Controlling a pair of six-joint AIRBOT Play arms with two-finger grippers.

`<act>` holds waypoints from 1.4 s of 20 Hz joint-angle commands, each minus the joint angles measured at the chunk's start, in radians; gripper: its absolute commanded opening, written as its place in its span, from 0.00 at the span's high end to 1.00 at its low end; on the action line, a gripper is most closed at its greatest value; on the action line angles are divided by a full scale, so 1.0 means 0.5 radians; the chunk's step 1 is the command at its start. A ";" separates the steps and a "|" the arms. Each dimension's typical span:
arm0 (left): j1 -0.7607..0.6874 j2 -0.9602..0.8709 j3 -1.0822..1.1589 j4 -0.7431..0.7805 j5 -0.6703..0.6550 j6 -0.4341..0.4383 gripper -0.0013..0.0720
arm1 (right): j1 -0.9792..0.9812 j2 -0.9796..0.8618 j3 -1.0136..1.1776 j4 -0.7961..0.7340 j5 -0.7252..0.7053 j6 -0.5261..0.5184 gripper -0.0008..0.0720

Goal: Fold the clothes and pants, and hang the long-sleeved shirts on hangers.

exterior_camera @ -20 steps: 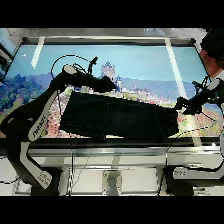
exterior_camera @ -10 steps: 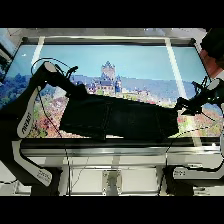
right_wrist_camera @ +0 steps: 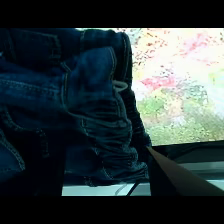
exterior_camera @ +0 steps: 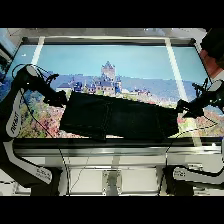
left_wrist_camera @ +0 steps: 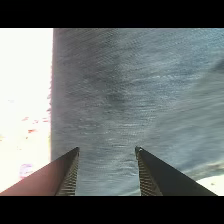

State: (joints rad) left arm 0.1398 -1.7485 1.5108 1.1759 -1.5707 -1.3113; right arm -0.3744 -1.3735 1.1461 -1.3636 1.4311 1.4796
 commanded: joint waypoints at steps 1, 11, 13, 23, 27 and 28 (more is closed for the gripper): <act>0.040 0.002 -0.192 0.047 0.180 0.104 0.41 | 0.002 0.150 -0.103 -0.004 -0.024 -0.003 0.24; 0.018 -0.109 -0.275 -0.230 0.341 0.260 0.26 | 0.002 0.415 -0.128 -0.003 0.061 0.060 0.25; 0.009 -0.145 -0.275 -0.225 0.321 0.262 0.56 | 0.002 0.439 -0.128 -0.003 0.076 0.060 0.25; 0.298 0.435 -0.272 0.486 -0.041 0.031 0.95 | 0.002 0.462 -0.128 -0.005 0.060 0.033 0.25; 0.469 0.866 -0.272 0.399 -0.049 -0.149 0.95 | 0.002 0.462 -0.128 -0.004 0.024 -0.054 0.25; 0.476 0.950 -0.272 0.291 -0.061 -0.186 0.95 | 0.002 0.462 -0.128 -0.005 0.013 -0.075 0.25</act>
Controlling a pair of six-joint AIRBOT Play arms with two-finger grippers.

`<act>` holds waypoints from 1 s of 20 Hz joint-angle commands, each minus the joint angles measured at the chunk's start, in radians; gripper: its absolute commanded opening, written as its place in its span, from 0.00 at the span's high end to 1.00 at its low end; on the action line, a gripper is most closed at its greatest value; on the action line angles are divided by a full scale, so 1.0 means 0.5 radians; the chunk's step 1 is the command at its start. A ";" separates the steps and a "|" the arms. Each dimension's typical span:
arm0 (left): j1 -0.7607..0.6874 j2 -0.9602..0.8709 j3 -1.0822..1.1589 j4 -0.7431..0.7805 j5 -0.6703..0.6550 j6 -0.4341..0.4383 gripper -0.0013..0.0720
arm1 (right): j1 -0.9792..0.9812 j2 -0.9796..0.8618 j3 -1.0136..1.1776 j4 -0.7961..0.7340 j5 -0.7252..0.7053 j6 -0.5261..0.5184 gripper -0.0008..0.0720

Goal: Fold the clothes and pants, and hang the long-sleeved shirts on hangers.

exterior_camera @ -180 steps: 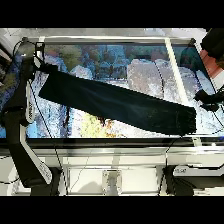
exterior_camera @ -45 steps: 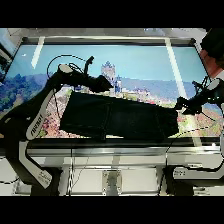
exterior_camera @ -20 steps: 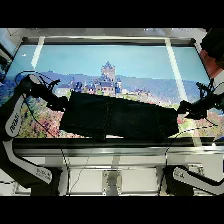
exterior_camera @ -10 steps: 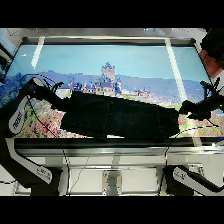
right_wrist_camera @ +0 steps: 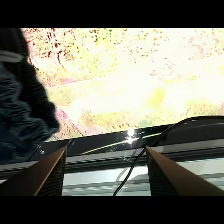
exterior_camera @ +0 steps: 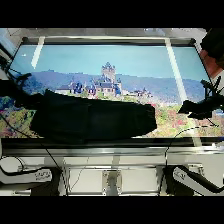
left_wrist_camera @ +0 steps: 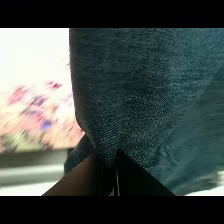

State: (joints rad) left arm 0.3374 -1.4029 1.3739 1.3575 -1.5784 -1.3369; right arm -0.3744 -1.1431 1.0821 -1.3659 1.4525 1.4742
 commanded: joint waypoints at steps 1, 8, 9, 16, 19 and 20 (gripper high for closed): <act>0.080 0.324 0.002 -0.220 -0.056 -0.176 0.95 | 0.002 0.001 0.000 0.000 -0.051 -0.081 0.25; -0.467 0.419 0.002 -1.386 0.266 -0.301 0.95 | 0.002 0.001 0.000 0.001 -0.185 -0.169 0.25; -0.642 0.403 0.002 -1.386 0.379 -0.327 0.95 | 0.002 0.001 0.000 0.002 -0.187 -0.184 0.25; -2.147 -0.146 0.002 -1.434 1.595 -0.455 0.95 | 0.002 0.001 0.000 0.002 -0.219 -0.185 0.25; -2.537 -0.471 0.011 -1.647 2.041 -0.420 0.94 | 0.002 0.001 0.000 0.005 -0.217 -0.185 0.25; -2.597 -0.543 0.031 -1.708 2.069 -0.332 0.94 | 0.002 0.001 0.000 0.008 -0.211 -0.185 0.25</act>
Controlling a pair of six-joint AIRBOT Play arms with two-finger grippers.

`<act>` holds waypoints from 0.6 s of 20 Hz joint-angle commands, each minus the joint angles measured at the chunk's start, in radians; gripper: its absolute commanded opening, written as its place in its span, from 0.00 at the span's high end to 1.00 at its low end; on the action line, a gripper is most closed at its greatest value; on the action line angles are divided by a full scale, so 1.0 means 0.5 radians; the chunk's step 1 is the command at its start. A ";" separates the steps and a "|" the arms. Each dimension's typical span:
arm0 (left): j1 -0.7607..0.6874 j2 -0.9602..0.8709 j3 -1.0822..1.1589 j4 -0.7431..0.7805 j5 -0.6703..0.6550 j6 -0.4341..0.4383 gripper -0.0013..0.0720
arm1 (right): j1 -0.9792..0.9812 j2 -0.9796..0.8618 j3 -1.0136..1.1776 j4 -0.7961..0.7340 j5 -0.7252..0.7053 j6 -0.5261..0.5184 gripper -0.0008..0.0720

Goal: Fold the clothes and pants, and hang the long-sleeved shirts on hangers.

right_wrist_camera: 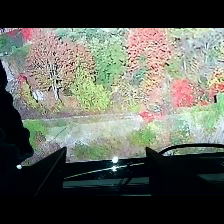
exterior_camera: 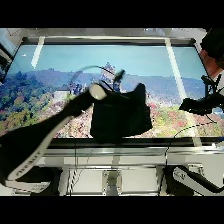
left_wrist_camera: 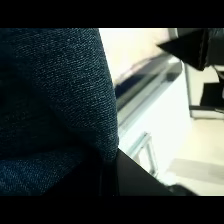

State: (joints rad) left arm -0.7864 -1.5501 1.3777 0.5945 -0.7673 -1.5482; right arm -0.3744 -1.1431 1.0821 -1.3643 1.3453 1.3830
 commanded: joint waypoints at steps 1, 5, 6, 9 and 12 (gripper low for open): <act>-0.375 -0.285 0.039 -0.243 0.449 0.169 0.93 | 0.002 0.001 -0.001 0.011 0.010 -0.002 0.25; -0.344 -0.227 0.060 -0.369 0.385 0.484 0.40 | 0.002 0.001 -0.053 0.079 0.001 -0.073 0.25; -0.322 -0.185 0.060 -0.369 0.381 0.534 0.38 | 0.002 0.001 -0.078 0.101 -0.006 -0.089 0.25; -0.250 -0.060 0.060 -0.365 0.378 0.627 0.38 | 0.002 0.001 -0.138 0.118 -0.006 -0.135 0.25; -0.141 0.056 0.060 -0.166 0.259 0.644 0.39 | 0.002 0.001 -0.228 0.284 -0.003 -0.237 0.06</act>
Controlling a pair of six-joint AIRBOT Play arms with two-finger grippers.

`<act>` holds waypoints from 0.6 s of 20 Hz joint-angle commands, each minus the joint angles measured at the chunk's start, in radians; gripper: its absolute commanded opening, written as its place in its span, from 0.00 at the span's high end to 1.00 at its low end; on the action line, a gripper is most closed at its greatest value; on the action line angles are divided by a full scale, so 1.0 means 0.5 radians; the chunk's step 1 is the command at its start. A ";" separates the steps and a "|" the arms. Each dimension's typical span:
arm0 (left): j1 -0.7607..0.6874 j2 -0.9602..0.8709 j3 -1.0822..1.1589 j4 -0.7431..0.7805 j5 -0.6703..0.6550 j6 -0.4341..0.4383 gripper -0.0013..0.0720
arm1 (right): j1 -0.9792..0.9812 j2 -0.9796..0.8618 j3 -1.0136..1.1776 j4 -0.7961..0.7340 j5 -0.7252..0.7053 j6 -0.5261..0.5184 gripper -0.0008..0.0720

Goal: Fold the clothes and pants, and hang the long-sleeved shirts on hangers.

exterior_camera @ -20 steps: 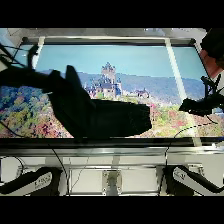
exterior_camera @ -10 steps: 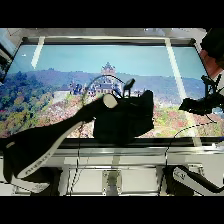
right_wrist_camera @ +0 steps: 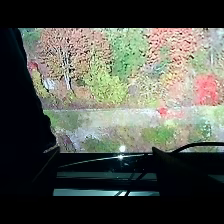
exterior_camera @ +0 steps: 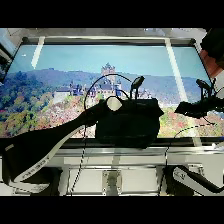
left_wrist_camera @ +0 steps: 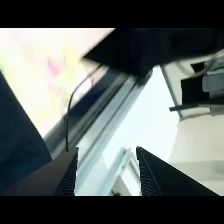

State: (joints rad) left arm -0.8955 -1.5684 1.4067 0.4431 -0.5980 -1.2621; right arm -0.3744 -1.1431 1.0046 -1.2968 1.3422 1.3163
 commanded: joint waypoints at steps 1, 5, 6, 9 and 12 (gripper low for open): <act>0.120 0.117 0.002 0.255 -0.170 0.046 0.39 | 0.002 0.001 -0.121 0.292 -0.001 -0.178 0.06; 0.228 0.105 -0.001 1.303 -0.660 -0.693 0.39 | 0.014 0.001 -0.238 0.642 -0.039 -0.333 0.06; 0.219 0.087 -0.001 1.601 -0.777 -0.850 0.39 | 0.037 0.000 -0.257 0.632 -0.054 -0.333 0.06; 0.165 -0.001 -0.002 1.862 -0.821 -0.916 0.39 | 0.162 0.001 -0.281 0.641 -0.064 -0.333 0.07; 0.036 -0.185 -0.002 1.997 -0.774 -0.917 0.39 | 0.317 0.001 -0.280 0.769 -0.066 -0.333 0.07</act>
State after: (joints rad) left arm -0.8379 -1.5974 1.4063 1.2854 -0.9627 -1.6695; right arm -0.2775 -1.1431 0.8715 -0.9722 1.3159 1.1580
